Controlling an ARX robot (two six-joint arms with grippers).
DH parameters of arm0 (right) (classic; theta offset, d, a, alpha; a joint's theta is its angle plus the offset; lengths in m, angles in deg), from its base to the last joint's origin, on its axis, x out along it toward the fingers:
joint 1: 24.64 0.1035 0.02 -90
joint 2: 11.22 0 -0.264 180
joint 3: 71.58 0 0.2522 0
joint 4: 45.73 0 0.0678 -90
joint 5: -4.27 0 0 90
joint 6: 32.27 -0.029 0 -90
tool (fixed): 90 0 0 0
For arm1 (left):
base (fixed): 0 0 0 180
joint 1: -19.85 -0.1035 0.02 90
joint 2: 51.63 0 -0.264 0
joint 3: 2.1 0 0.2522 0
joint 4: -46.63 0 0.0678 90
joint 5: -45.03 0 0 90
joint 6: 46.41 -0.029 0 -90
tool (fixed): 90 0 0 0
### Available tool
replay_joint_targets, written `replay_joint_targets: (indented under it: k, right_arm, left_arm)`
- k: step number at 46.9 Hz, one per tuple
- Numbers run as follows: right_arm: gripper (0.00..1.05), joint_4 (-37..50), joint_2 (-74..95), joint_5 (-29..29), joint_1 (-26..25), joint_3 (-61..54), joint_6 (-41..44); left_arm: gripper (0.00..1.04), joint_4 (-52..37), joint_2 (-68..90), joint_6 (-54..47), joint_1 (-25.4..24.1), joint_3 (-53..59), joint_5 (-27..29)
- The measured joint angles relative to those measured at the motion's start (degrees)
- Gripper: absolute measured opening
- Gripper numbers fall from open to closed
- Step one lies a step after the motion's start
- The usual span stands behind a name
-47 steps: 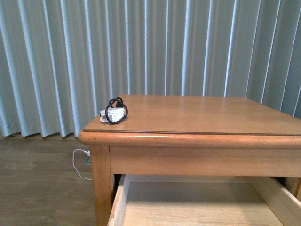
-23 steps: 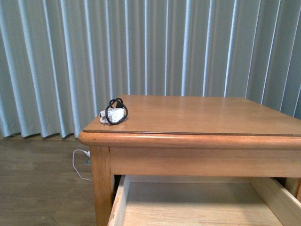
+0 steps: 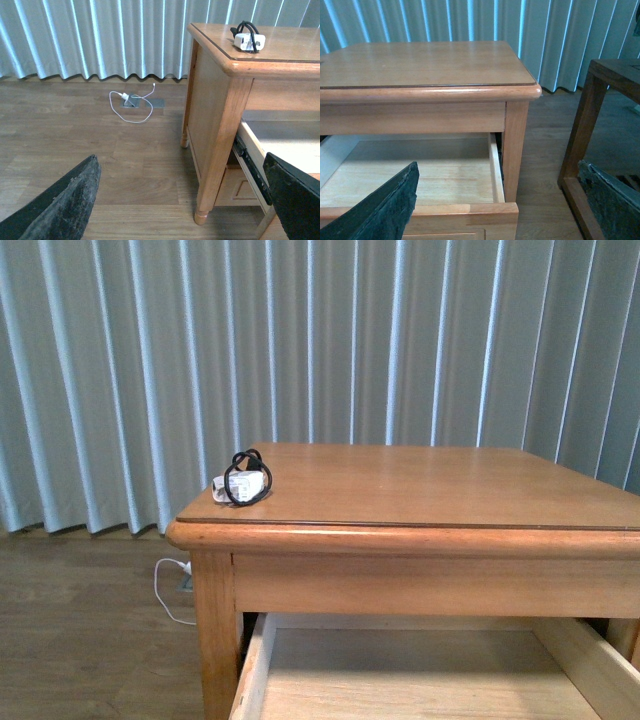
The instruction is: Put charger into drawer
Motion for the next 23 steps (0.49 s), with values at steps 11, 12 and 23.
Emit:
replay_joint_targets:
  k: [11, 12, 23]
  right_arm:
    - [0.96, 0.0, 0.0, 0.0, 0.0, 0.0, 0.0]
    - [0.96, 0.0, -0.02, 0.0, 0.0, 0.0, 0.0]
    - [0.96, 0.0, 0.0, 0.0, 0.0, 0.0, 0.0]
  left_arm:
    - [0.99, -5.38, 15.8, -0.2, 8.57, -2.21, 16.92]
    - [0.99, -7.08, 18.69, -0.17, 8.63, -3.32, 15.78]
    - [0.99, -20.9, 49.7, -4.63, 5.84, -20.81, -1.36]
